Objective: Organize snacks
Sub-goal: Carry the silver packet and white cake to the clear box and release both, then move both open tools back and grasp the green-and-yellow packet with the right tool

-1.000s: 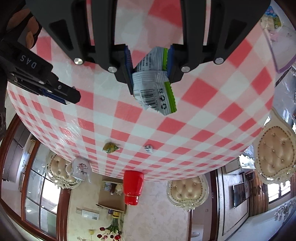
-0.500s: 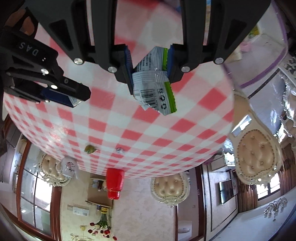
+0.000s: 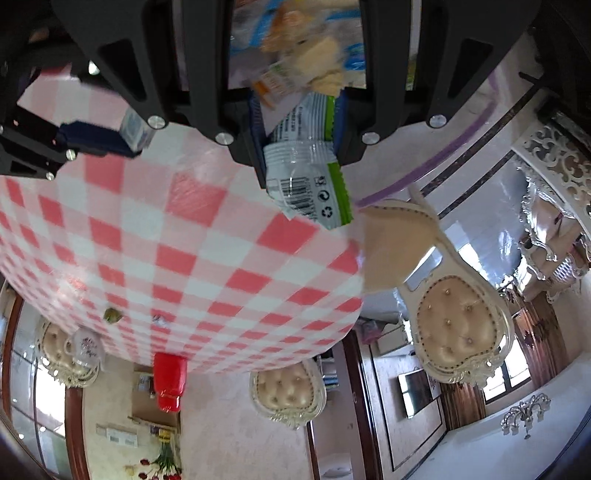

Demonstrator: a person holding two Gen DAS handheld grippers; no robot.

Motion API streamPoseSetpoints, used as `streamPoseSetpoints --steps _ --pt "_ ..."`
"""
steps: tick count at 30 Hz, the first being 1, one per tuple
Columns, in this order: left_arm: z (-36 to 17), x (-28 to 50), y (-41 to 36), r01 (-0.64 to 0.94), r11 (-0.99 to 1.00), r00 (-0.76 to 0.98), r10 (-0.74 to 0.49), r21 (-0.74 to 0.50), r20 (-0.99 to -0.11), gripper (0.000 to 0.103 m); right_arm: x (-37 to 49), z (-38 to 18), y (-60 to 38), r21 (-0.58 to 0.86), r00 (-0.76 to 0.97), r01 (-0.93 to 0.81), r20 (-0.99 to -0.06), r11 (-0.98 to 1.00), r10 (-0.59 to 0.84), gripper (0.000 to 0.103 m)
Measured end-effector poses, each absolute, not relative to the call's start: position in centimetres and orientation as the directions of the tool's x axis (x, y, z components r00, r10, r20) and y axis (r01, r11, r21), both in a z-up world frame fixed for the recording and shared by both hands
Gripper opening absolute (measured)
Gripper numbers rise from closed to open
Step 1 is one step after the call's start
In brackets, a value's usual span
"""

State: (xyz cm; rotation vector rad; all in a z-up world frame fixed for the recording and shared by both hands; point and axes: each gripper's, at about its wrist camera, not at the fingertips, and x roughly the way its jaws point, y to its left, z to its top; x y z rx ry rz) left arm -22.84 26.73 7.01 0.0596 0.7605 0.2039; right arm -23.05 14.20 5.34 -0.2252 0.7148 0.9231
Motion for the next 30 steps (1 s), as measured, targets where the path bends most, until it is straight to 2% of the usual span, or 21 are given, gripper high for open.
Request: streamPoseSetpoints --steps 9,12,14,15,16,30 --pt "6.0 -23.5 30.6 -0.178 0.96 0.63 0.281 0.217 -0.724 0.031 -28.2 3.9 18.9 0.044 0.289 -0.904 -0.671 0.425 0.683 0.036" --pt "6.1 -23.9 31.3 -0.2 0.949 0.619 0.315 0.243 -0.719 0.035 -29.1 4.1 19.4 0.047 0.263 -0.921 -0.658 0.387 0.706 0.038" --pt "6.4 -24.0 31.5 -0.23 0.935 0.615 0.354 0.27 -0.705 0.067 -29.0 4.5 19.0 0.06 0.265 -0.918 -0.641 0.391 0.721 0.046" --pt "6.7 -24.1 31.5 -0.259 0.918 0.621 0.395 0.299 -0.677 0.086 -28.8 4.9 18.5 0.07 0.275 -0.912 -0.625 0.404 0.73 0.051" --pt "6.8 -24.2 31.3 -0.268 0.911 0.624 0.412 0.314 -0.664 0.087 -28.4 5.3 18.0 0.084 0.286 -0.904 -0.611 0.42 0.738 0.055" --pt "6.1 -22.4 28.0 -0.23 0.919 0.647 0.391 0.321 -0.655 0.095 -19.6 6.0 5.9 0.217 0.484 -0.694 -0.565 0.687 0.668 0.069"
